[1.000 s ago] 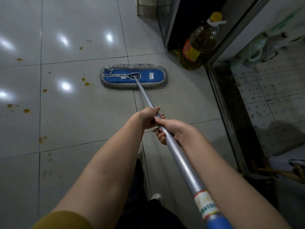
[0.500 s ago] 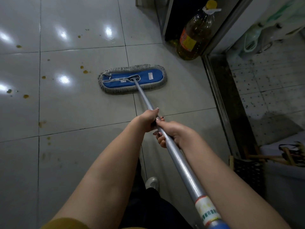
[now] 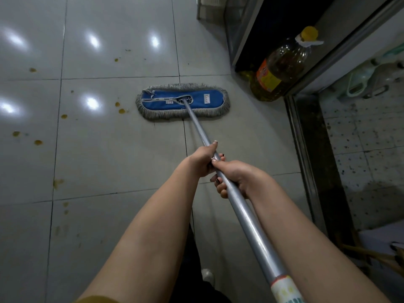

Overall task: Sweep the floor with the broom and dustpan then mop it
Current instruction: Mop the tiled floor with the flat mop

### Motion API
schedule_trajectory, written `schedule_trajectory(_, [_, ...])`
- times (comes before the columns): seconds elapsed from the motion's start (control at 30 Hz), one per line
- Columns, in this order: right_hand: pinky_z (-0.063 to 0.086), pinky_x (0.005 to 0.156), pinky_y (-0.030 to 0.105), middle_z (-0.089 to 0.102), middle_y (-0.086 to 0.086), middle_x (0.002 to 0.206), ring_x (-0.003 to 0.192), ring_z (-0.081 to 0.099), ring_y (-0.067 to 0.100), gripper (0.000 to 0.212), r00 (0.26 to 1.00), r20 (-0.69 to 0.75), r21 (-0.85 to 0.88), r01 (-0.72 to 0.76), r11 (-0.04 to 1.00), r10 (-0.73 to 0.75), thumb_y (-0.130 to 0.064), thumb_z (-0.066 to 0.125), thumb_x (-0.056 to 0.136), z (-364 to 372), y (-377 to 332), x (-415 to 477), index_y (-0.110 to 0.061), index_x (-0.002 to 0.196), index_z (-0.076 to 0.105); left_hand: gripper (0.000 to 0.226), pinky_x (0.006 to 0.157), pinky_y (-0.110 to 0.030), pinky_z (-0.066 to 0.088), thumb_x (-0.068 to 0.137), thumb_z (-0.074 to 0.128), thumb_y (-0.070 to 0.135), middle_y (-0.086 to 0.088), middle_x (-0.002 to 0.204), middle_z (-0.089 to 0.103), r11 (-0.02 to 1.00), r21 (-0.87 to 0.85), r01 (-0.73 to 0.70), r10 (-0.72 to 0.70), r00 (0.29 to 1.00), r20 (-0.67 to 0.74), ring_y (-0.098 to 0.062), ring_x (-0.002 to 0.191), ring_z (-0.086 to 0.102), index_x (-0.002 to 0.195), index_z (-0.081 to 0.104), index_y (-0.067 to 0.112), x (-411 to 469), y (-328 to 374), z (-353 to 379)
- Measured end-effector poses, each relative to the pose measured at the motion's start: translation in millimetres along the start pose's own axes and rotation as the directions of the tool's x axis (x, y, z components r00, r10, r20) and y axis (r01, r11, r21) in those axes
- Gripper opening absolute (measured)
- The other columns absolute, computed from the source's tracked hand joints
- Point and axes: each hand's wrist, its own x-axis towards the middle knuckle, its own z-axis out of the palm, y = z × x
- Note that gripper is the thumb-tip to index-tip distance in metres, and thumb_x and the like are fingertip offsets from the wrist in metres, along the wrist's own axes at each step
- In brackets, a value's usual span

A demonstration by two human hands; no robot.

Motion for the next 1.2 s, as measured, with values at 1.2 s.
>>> schedule_trajectory(1.2, [0.036,0.030,0.012,0.040,0.002,0.055,0.024,0.041,0.007,0.015,0.987,0.163,-0.392,0.060,0.918,0.005,-0.009,0.054,0.092,-200,-91,-30,-0.009,0.079,0.046,0.031,0.031,-0.014,0.042,0.094,0.049,0.034,0.001,0.040,0.062,0.985,-0.164,-0.058,0.028,0.984,-0.178,-0.008,0.034,0.059,0.077,0.053,0.009,39,42,177])
